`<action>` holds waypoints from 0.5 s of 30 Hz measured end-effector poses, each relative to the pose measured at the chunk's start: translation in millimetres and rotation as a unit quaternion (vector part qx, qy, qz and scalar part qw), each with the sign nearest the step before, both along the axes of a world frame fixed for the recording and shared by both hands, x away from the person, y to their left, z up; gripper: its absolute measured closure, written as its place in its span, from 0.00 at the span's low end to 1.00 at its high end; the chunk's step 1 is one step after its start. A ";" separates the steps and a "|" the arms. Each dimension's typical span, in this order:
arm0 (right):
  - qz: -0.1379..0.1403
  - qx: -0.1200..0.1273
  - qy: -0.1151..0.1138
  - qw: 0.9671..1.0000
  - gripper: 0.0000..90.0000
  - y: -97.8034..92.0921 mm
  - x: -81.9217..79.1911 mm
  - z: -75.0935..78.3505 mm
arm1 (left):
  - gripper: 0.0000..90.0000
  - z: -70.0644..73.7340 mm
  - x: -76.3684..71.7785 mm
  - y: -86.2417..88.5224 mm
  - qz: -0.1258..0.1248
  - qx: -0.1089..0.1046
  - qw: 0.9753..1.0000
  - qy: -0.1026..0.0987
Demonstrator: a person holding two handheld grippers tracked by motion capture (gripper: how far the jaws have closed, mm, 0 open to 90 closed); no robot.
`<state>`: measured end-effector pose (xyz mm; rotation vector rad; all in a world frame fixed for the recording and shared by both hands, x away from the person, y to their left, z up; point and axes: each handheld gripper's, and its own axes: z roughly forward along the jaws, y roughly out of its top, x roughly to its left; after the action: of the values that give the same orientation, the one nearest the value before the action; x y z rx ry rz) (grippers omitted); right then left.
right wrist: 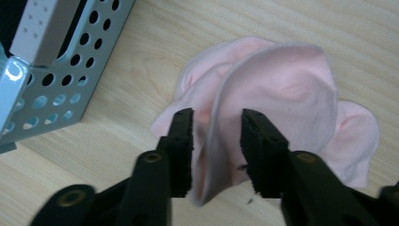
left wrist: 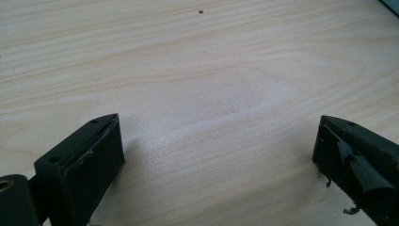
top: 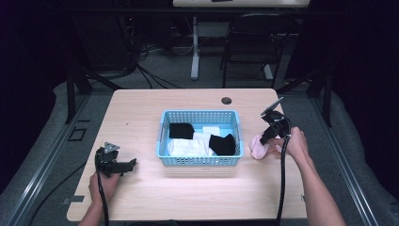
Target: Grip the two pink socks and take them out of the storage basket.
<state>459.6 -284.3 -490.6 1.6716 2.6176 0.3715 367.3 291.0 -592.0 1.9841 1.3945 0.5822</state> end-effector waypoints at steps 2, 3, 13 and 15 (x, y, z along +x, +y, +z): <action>-0.002 0.005 -0.007 1.000 0.56 -1.0 -2.3 3.5 | 0.03 0.0 0.0 0.0 0.000 0.000 1.000 0.000; -0.001 0.008 -0.010 1.000 0.53 -1.3 -3.9 6.3 | 0.03 0.0 0.0 0.0 0.000 0.000 1.000 0.000; 0.015 0.014 -0.043 0.999 0.23 -4.4 -25.1 40.3 | 0.03 0.0 0.0 0.0 0.000 0.000 1.000 0.000; 0.018 0.018 -0.049 0.998 0.17 -4.9 -30.6 45.2 | 0.03 0.0 0.0 0.0 0.000 0.000 1.000 0.000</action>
<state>429.0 -289.1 -445.4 1.5762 2.5880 0.4921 367.3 291.0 -592.0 1.9846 1.3943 0.5825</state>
